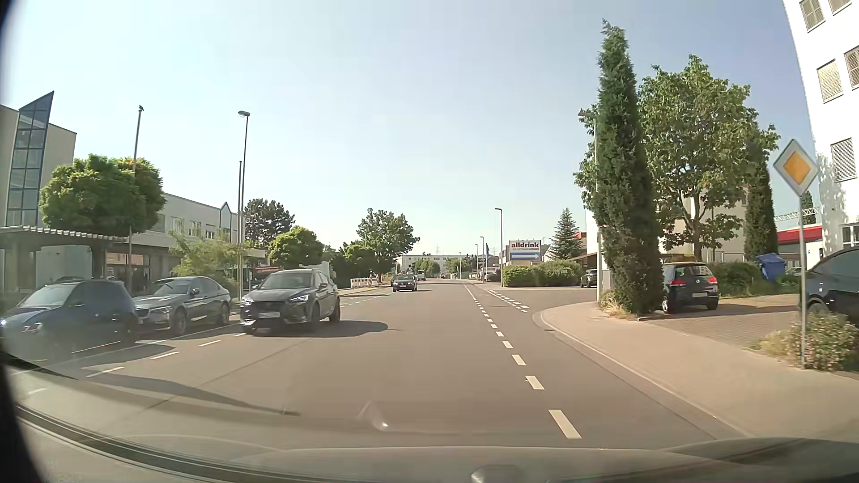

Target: Follow the waypoints while adhering to traffic rules and regulations

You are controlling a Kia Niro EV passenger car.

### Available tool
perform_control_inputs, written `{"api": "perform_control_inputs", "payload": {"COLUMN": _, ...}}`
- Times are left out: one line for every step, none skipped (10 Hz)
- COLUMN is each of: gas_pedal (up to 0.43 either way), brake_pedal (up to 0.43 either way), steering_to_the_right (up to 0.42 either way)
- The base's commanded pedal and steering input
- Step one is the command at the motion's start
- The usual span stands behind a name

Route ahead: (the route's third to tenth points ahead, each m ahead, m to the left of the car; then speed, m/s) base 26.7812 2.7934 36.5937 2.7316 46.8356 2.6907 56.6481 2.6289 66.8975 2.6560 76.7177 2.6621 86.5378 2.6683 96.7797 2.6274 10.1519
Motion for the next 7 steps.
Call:
{"api": "perform_control_inputs", "payload": {"gas_pedal": 0.079, "brake_pedal": 0.012, "steering_to_the_right": 0.000}}
{"api": "perform_control_inputs", "payload": {"gas_pedal": 0.079, "brake_pedal": 0.012, "steering_to_the_right": 0.000}}
{"api": "perform_control_inputs", "payload": {"gas_pedal": 0.079, "brake_pedal": 0.018, "steering_to_the_right": 0.000}}
{"api": "perform_control_inputs", "payload": {"gas_pedal": 0.079, "brake_pedal": 0.012, "steering_to_the_right": 0.000}}
{"api": "perform_control_inputs", "payload": {"gas_pedal": 0.087, "brake_pedal": 0.018, "steering_to_the_right": 0.000}}
{"api": "perform_control_inputs", "payload": {"gas_pedal": 0.087, "brake_pedal": 0.018, "steering_to_the_right": 0.000}}
{"api": "perform_control_inputs", "payload": {"gas_pedal": 0.110, "brake_pedal": 0.018, "steering_to_the_right": 0.000}}
